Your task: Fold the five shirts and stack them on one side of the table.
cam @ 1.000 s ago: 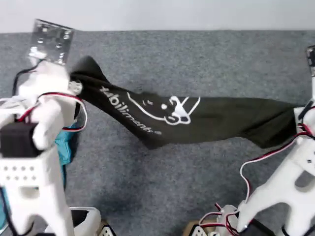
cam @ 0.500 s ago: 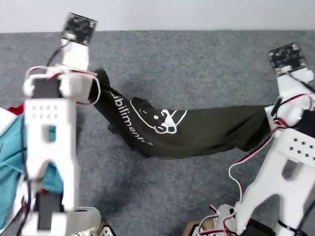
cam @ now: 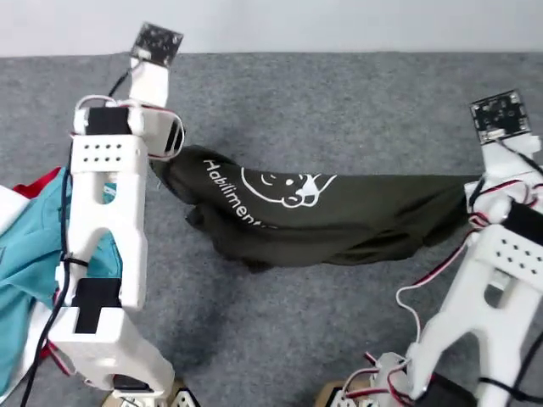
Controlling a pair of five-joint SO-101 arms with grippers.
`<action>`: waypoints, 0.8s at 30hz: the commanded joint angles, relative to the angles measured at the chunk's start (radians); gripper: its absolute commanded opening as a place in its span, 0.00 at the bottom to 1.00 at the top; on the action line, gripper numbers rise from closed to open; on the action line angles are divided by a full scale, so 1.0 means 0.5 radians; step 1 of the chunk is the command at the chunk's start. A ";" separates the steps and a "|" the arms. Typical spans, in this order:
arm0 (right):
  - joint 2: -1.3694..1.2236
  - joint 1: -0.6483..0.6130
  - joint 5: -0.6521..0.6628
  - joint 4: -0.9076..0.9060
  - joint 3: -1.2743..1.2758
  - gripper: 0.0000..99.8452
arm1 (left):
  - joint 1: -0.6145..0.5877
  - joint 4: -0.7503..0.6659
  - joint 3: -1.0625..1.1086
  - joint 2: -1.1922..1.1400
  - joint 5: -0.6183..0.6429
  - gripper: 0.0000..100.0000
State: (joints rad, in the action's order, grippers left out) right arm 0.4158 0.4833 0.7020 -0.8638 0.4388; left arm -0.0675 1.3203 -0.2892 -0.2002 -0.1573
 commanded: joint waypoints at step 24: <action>-0.176 0.358 0.028 0.158 -0.021 0.01 | 1.304 0.629 0.588 0.089 -0.196 0.07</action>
State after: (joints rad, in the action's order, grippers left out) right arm 0.3207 0.6276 0.7020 -0.7979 0.4388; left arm 0.5340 1.6978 -0.0667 -0.1987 -0.2493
